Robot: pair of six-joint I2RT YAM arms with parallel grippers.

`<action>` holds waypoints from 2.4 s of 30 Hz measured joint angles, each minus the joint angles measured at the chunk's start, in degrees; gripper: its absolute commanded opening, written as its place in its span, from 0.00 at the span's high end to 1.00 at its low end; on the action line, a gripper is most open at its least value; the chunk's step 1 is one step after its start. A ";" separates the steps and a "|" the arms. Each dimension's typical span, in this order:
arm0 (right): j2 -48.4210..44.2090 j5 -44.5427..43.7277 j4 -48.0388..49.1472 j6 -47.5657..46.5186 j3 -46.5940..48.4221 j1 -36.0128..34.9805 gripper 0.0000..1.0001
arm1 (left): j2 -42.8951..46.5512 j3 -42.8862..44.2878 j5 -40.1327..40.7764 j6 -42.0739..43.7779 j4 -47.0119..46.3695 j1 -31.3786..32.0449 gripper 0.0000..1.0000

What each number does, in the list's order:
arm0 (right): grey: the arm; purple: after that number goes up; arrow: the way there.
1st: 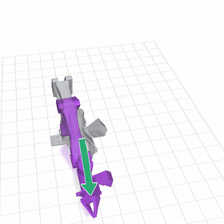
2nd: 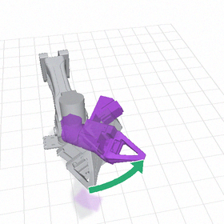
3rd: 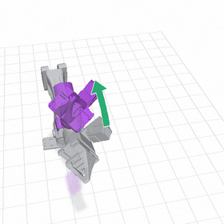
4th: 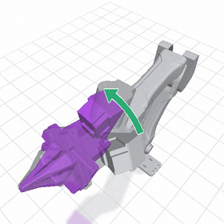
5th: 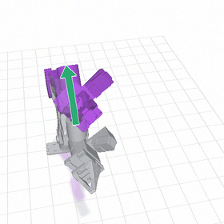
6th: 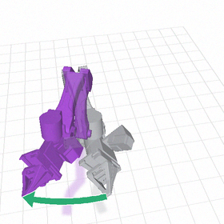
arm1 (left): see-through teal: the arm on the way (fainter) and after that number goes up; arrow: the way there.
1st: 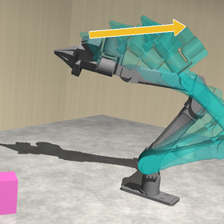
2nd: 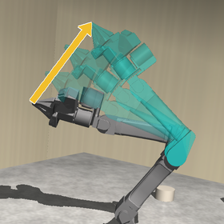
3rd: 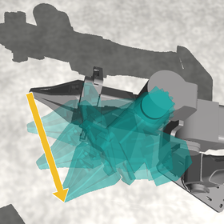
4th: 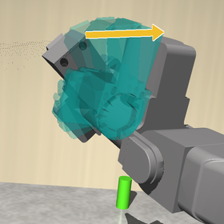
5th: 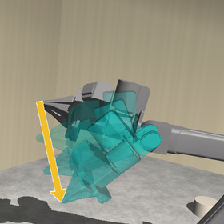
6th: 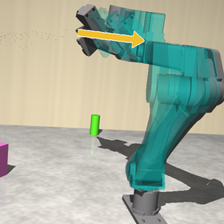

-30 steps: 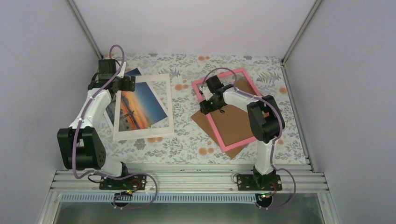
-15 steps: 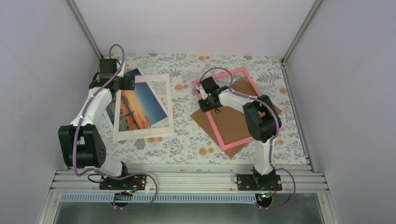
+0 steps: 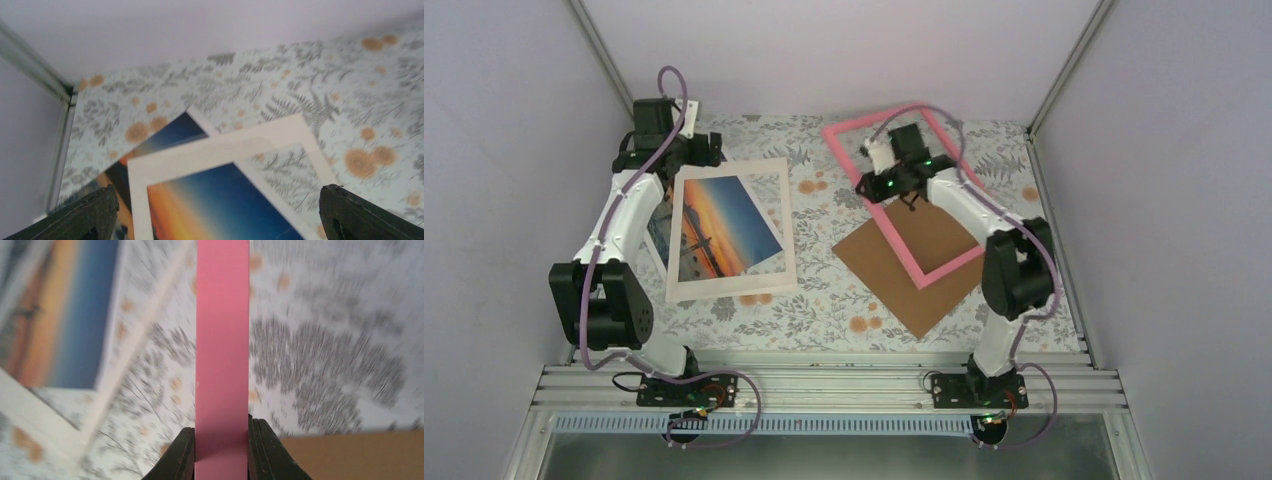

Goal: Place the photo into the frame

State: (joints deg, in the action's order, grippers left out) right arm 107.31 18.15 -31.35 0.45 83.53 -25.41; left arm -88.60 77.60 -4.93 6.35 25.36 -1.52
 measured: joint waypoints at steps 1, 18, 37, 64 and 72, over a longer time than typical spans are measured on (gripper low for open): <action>-1.53 2.01 -0.02 -0.22 1.03 0.92 0.96 | -0.44 1.46 -0.87 0.02 -0.07 0.04 0.00; -23.61 35.10 25.70 8.04 8.26 6.62 0.97 | -10.21 22.75 -26.82 -7.54 -8.92 0.48 0.00; -17.29 54.99 72.17 47.95 10.64 0.28 0.97 | -18.53 34.58 -45.33 -17.44 -22.27 10.60 0.00; -9.94 53.02 91.78 70.71 18.18 0.00 0.90 | -29.55 37.55 -53.55 -32.81 -43.71 9.57 0.97; -11.74 51.58 84.08 64.00 16.85 6.47 0.29 | -27.34 32.48 -54.05 -33.53 -43.45 7.52 0.98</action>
State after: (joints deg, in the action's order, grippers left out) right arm 95.57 69.73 52.73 64.45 100.38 -18.94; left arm -115.94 110.08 -58.98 -27.18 -18.09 6.00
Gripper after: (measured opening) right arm 0.494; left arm 0.150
